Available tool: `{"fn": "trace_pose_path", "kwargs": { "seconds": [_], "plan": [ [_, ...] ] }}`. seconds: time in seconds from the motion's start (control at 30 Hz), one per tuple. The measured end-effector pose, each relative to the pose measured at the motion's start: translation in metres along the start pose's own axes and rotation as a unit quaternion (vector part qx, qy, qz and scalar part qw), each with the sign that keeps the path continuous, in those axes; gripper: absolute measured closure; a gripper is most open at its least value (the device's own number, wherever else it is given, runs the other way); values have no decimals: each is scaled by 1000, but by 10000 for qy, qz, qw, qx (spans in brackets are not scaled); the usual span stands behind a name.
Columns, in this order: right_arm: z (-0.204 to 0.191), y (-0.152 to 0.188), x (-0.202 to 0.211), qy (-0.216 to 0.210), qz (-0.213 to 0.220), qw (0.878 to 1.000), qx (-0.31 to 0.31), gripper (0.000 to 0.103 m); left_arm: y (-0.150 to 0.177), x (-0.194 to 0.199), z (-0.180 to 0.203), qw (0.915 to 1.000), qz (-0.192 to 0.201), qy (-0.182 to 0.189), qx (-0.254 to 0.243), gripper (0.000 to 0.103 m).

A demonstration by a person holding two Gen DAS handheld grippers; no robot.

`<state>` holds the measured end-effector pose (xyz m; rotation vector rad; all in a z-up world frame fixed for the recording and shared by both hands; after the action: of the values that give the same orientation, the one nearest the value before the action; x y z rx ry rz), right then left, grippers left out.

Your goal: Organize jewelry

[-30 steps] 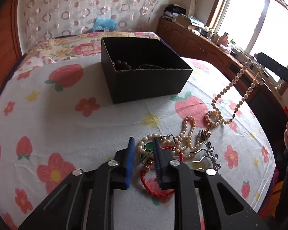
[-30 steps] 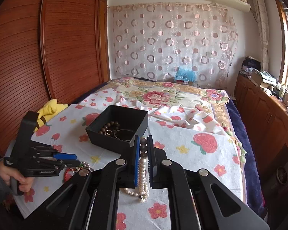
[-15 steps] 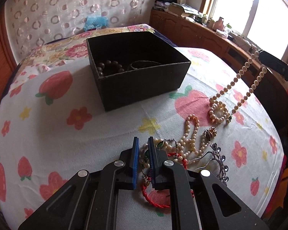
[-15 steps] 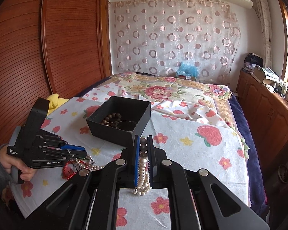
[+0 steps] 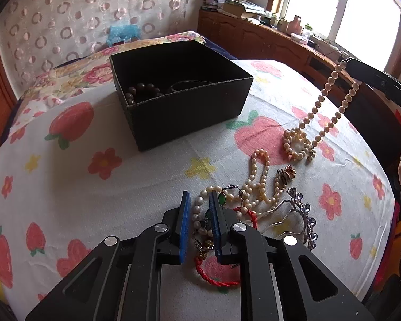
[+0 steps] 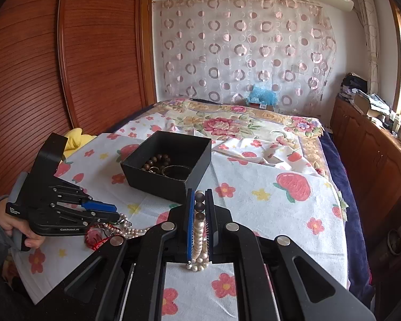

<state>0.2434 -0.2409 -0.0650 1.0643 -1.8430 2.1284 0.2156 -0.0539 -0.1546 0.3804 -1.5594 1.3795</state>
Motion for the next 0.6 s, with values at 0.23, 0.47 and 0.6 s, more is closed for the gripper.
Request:
{"fn": "trace_pose_path", "kwargs": {
  "seconds": [0.23, 0.47, 0.6],
  "plan": [
    [-3, 1, -1, -44, -22, 10000, 52, 94, -7, -4, 3, 10000, -1, 63, -25, 99],
    [-3, 0, -2, -33, -25, 10000, 18, 95, -20, 27, 4, 9989, 463, 14, 103, 103],
    [-4, 0, -2, -44, -22, 10000, 25, 94, -25, 36, 8, 9987, 503, -27, -18, 103]
  ]
}}
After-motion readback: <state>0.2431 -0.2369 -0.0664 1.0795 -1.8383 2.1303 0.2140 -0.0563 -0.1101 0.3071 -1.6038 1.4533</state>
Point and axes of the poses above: each gripper's, at about its wrist camera, not at the fingertips, and x roughly against the way its jaws point, z to its right, y to its underside, the point moved 8 cm from there along -x, roughly the way its jaws point, and after that the axes turned 2 degrees about y, right-handed, at the moved point
